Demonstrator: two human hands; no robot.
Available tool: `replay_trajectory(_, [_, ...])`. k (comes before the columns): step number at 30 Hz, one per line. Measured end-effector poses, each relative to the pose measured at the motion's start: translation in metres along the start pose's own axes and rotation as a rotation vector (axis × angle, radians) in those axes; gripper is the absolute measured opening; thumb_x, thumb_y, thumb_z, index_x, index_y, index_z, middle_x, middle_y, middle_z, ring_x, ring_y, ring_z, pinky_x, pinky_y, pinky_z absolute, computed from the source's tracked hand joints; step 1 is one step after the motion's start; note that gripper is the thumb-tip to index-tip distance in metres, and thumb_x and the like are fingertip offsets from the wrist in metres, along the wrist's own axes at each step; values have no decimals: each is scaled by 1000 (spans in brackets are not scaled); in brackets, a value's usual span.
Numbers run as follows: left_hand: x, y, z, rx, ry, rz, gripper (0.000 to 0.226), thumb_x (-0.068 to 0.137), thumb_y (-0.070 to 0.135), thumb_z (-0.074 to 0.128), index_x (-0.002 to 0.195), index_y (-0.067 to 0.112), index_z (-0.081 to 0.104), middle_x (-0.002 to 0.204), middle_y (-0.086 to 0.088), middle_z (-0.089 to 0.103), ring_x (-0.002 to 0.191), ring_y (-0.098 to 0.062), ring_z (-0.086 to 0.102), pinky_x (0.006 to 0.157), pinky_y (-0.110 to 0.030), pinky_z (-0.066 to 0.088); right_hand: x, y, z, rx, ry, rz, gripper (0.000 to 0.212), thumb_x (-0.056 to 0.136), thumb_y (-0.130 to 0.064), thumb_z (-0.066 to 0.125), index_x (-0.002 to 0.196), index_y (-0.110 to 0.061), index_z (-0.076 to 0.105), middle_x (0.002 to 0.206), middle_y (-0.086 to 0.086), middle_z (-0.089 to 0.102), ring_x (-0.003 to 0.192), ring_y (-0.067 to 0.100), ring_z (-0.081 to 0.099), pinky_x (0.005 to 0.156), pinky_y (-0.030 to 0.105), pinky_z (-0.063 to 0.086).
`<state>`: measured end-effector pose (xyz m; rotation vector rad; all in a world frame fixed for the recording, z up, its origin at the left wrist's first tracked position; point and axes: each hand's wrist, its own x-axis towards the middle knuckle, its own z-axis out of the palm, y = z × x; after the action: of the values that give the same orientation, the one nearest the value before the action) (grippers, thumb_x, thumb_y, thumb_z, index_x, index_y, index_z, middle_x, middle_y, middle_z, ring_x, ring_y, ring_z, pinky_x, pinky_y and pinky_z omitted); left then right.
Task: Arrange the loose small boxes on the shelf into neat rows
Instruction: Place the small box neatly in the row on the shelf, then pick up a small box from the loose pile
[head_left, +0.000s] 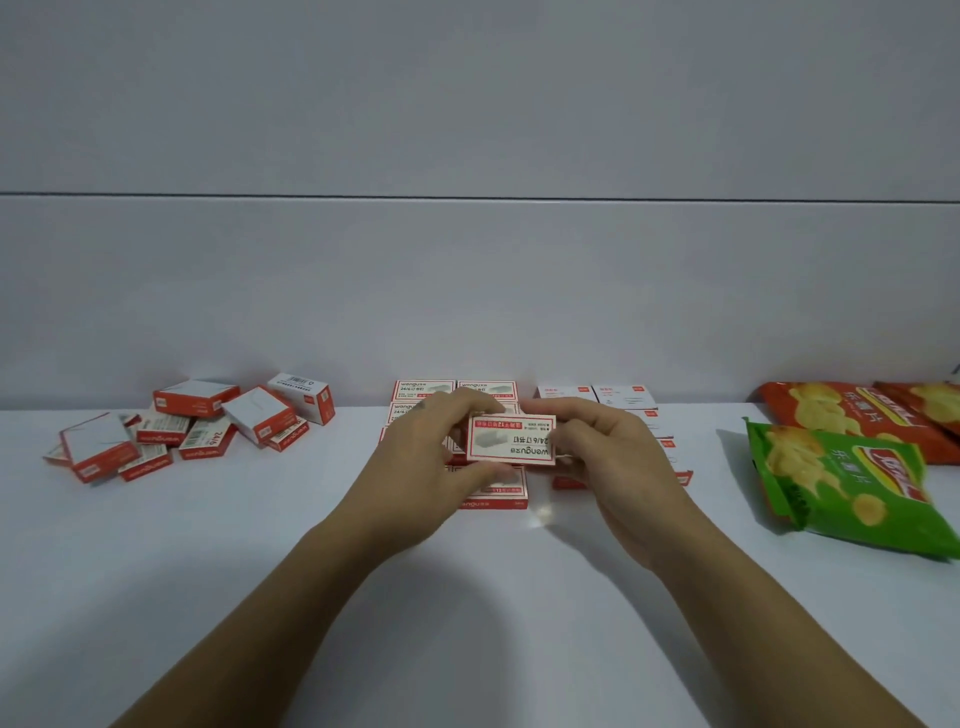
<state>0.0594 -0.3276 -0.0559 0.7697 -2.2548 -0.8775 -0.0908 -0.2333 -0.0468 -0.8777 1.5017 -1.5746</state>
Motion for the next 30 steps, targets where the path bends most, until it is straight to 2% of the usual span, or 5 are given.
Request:
replay_trajectory(10, [-1, 12, -12, -481, -14, -115, 57, 79, 7, 73, 124, 36, 52, 100, 5, 69, 90, -9, 67, 71, -23, 56, -4, -1, 4, 20, -64, 4, 18, 87, -6, 63, 105, -5, 66, 87, 11, 73, 66, 13, 64, 60, 26, 48])
replay_trajectory(14, [-1, 14, -9, -605, -5, -217, 32, 86, 11, 65, 115, 17, 53, 102, -6, 70, 91, -23, 69, 75, -37, 59, -6, -1, 9, 143, -133, 50, 25, 88, -1, 60, 112, -4, 63, 91, 16, 70, 74, 20, 67, 63, 27, 54])
replay_trajectory(17, [-2, 15, -4, -422, 17, -166, 14, 90, 22, 62, 103, 23, 60, 98, 4, 69, 89, -14, 68, 73, -31, 58, -6, 0, 10, 248, -70, 87, 24, 86, 2, 60, 109, -4, 63, 99, 16, 72, 86, 26, 70, 71, 32, 57])
replay_trajectory(22, [-7, 17, 1, -47, -4, 6, 47, 72, 32, 80, 111, 37, 54, 104, 22, 59, 91, 0, 58, 75, -16, 51, -9, 6, 15, 275, -63, 102, 25, 86, -1, 60, 110, -3, 66, 102, 16, 72, 97, 31, 69, 88, 42, 54])
replay_trajectory(30, [-4, 12, -28, 283, -75, 85, 40, 79, 35, 72, 113, 38, 50, 105, 23, 53, 90, 6, 53, 77, -11, 47, -9, 2, 16, -70, 84, 75, 18, 88, -23, 63, 84, -9, 73, 82, 5, 74, 63, 12, 61, 68, 30, 48])
